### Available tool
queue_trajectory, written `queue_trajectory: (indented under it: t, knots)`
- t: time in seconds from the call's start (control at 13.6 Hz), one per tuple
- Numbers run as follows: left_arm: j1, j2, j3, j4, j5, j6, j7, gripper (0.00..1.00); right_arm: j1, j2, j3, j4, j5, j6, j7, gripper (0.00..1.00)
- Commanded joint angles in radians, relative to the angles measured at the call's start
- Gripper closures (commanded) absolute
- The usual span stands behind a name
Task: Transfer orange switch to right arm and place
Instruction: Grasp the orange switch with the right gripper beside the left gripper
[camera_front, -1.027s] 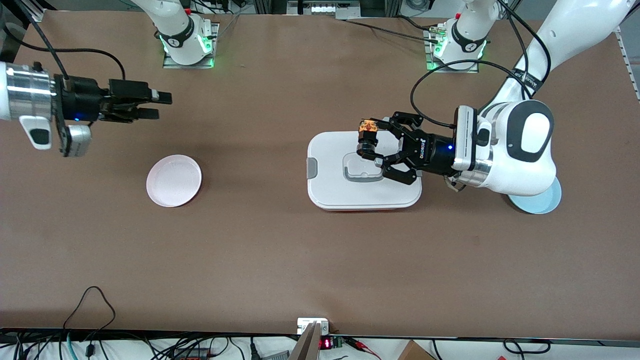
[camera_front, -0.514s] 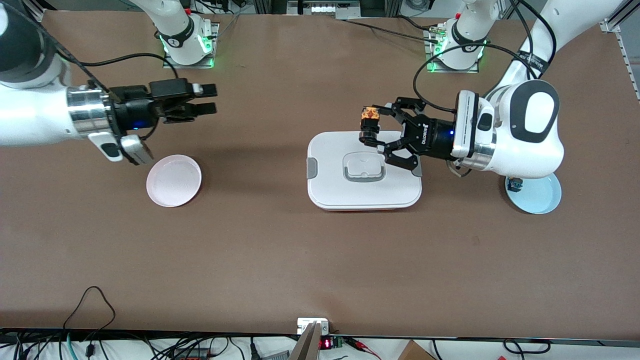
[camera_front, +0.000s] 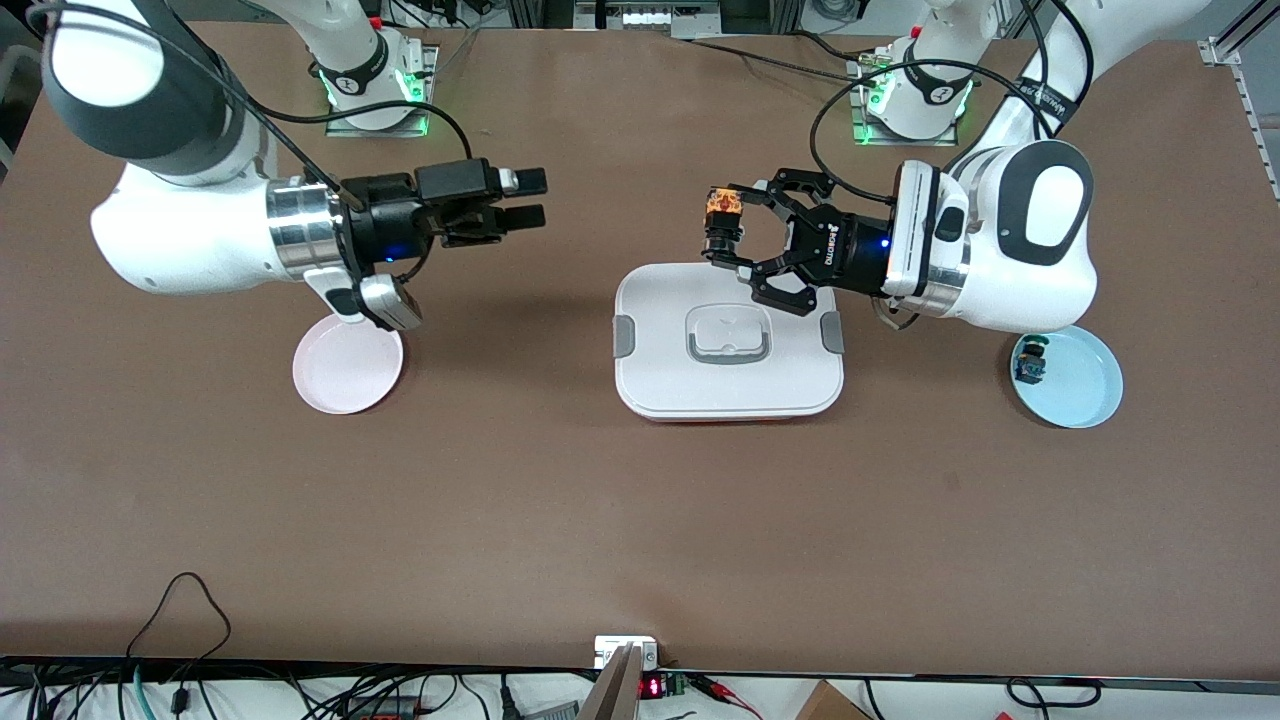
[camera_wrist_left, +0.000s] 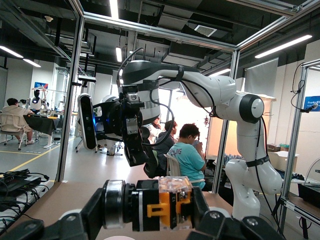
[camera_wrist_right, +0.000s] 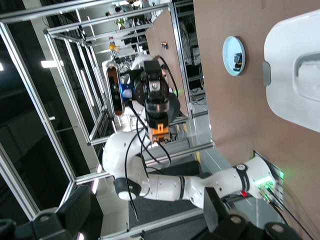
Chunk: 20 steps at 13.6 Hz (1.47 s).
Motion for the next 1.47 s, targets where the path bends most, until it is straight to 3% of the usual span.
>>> queue_trajectory:
  t: [0.0,0.22,0.51,0.73,0.95,1.25,1.39]
  knots:
    - [0.024,-0.037,-0.016,-0.029,-0.032,0.006,0.002,1.00,0.072,-0.004,-0.007,-0.005,0.038,0.123,-0.001,0.00]
    - [0.024,-0.037,-0.016,-0.029,-0.032,0.006,0.002,1.00,0.150,-0.004,-0.007,-0.005,0.053,0.252,0.002,0.00]
    - [0.030,-0.037,-0.014,-0.029,-0.031,0.000,0.005,1.00,0.216,-0.003,-0.006,-0.022,0.167,0.320,-0.013,0.00]
    - [0.030,-0.037,-0.014,-0.026,-0.029,0.000,0.005,1.00,0.293,-0.004,-0.006,-0.028,0.187,0.438,-0.039,0.00]
    - [0.030,-0.035,-0.014,-0.026,-0.029,0.002,0.005,1.00,0.329,-0.003,-0.006,-0.033,0.211,0.483,-0.059,0.00]
    - [0.030,-0.035,-0.013,-0.023,-0.029,0.002,0.005,1.00,0.330,0.023,-0.006,-0.033,0.351,0.490,-0.091,0.00]
    - [0.030,-0.034,-0.013,-0.023,-0.029,0.002,0.005,1.00,0.332,0.034,-0.006,-0.033,0.378,0.492,-0.148,0.00]
